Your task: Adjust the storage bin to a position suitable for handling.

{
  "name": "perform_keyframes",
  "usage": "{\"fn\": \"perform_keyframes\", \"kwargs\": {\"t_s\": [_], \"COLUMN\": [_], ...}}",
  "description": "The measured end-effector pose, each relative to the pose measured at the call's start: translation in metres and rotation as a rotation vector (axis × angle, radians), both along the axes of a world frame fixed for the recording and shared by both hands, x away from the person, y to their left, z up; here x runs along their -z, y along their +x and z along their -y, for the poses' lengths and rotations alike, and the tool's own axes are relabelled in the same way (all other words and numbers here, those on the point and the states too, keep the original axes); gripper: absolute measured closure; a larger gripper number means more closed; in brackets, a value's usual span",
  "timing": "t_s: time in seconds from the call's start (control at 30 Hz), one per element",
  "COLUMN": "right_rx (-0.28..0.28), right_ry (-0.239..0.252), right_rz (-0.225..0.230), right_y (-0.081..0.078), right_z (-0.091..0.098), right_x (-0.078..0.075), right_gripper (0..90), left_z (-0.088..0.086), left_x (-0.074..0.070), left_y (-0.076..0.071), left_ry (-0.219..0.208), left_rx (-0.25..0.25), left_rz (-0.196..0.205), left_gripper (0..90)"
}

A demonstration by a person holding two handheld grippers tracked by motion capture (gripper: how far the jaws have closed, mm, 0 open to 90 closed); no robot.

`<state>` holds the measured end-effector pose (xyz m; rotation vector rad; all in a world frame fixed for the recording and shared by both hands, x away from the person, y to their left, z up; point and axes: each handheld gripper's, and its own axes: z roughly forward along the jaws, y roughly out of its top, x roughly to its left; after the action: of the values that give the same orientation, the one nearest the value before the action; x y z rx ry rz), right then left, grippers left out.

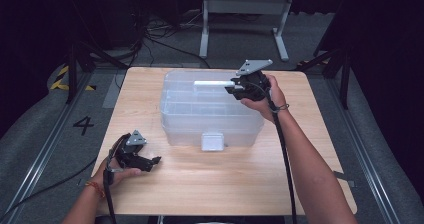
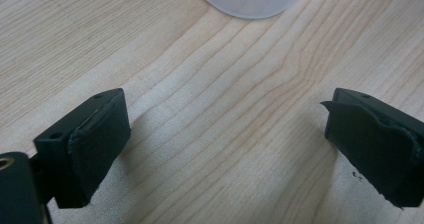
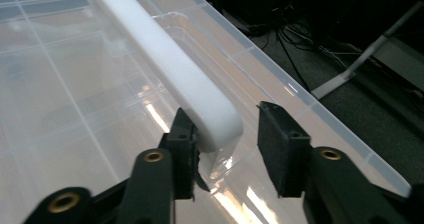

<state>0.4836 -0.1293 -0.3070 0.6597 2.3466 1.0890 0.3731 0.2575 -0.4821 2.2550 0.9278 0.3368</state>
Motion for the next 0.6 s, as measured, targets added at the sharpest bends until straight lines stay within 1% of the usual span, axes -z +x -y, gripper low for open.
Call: {"fn": "perform_keyframes", "kwargs": {"t_s": [0.03,0.1,0.17,0.2,0.27,0.3,0.37,0.4,0.43,0.47,0.5,0.53,0.57,0.6], "right_rx": [-0.004,-0.019,-0.018,-0.017,-0.020,-0.020,-0.019,-0.019,-0.020,-0.018,-0.018,-0.016,-0.020,-0.019], "right_ry": [-0.001,-0.006,-0.006,-0.007,-0.013,-0.016,-0.022,-0.024,-0.024,-0.020,-0.020,-0.016,-0.015,-0.019], "right_rz": [0.001,0.001,0.007,0.006,0.006,0.006,0.005,0.002,-0.003,-0.004,-0.004,-0.007,-0.015,-0.018], "right_y": [0.000,-0.001,-0.001,-0.001,0.000,0.000,0.000,0.000,0.002,0.003,0.003,0.004,0.006,0.007], "right_z": [0.000,-0.001,-0.003,-0.003,-0.003,-0.003,-0.003,-0.003,-0.003,-0.003,-0.003,-0.003,-0.003,-0.003], "right_x": [0.000,-0.001,-0.002,-0.002,-0.003,-0.003,-0.004,-0.004,-0.006,-0.007,-0.007,-0.008,-0.010,-0.011], "right_gripper": [66.4,72.9,73.2,73.2,73.1,73.1,73.1,73.1,73.1,73.0,73.0,73.1,73.0,73.0], "left_z": [-0.001,-0.001,-0.001,-0.001,0.000,0.000,0.001,0.003,0.003,0.003,0.003,0.004,0.002,0.001], "left_x": [-0.001,-0.002,-0.003,-0.003,-0.004,-0.006,-0.006,-0.009,-0.010,-0.014,-0.014,-0.016,-0.020,-0.023], "left_y": [0.000,0.000,0.000,0.000,0.000,0.000,0.000,-0.001,-0.001,-0.003,-0.003,-0.005,-0.006,-0.008], "left_ry": [-0.002,-0.004,0.004,-0.003,-0.008,0.005,0.010,0.019,0.019,0.014,0.014,0.000,0.003,0.004], "left_rx": [0.004,-0.002,-0.001,-0.006,-0.014,-0.010,-0.016,-0.016,-0.017,-0.015,-0.015,-0.024,-0.027,-0.033], "left_rz": [0.002,0.009,0.002,0.008,0.004,0.010,0.014,0.020,0.033,0.047,0.047,0.048,0.074,0.086], "left_gripper": [7.8,14.0,16.4,18.2,25.4,27.1,30.9,30.9,34.6,35.6,36.4,36.4,39.6,42.0]}}
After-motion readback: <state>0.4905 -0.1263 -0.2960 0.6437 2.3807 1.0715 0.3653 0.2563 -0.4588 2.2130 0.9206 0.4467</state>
